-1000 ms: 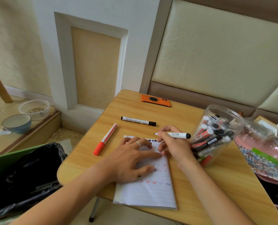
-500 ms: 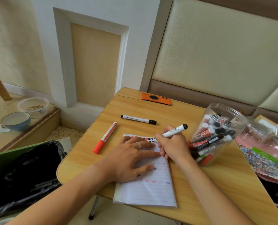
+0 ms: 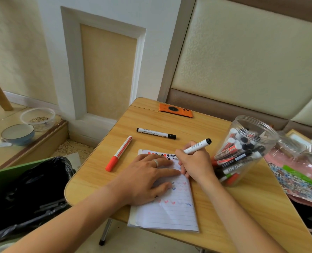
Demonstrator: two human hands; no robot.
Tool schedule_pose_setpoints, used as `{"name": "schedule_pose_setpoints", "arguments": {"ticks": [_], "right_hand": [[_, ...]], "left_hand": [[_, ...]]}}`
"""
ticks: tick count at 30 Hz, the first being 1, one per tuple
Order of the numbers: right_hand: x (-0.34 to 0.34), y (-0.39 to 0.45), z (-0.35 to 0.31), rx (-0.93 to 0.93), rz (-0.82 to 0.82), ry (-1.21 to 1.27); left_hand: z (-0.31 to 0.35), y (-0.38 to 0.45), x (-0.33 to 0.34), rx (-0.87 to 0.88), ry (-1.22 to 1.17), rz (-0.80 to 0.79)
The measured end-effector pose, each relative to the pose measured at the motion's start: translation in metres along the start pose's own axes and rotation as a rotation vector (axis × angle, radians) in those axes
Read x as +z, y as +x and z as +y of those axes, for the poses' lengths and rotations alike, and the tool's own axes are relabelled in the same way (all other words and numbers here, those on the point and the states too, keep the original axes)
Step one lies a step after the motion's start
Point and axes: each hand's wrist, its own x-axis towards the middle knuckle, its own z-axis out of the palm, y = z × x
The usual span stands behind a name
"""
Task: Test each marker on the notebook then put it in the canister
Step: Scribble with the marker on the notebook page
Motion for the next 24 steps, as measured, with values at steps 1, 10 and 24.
{"name": "schedule_pose_setpoints", "arguments": {"ticks": [1,10,24], "right_hand": [[-0.0002,-0.0002,-0.0003,0.007,0.005,0.005],[0.0012,0.0004,-0.0022,0.009,0.002,0.015],[0.0017,0.0002,-0.0033,-0.008,0.001,-0.021]], "left_hand": [[0.0002,0.0004,-0.0001,0.001,0.007,0.001],[0.0004,0.0004,0.0002,0.001,0.000,0.006],[-0.0003,0.0007,0.0007,0.000,0.000,0.007]]}}
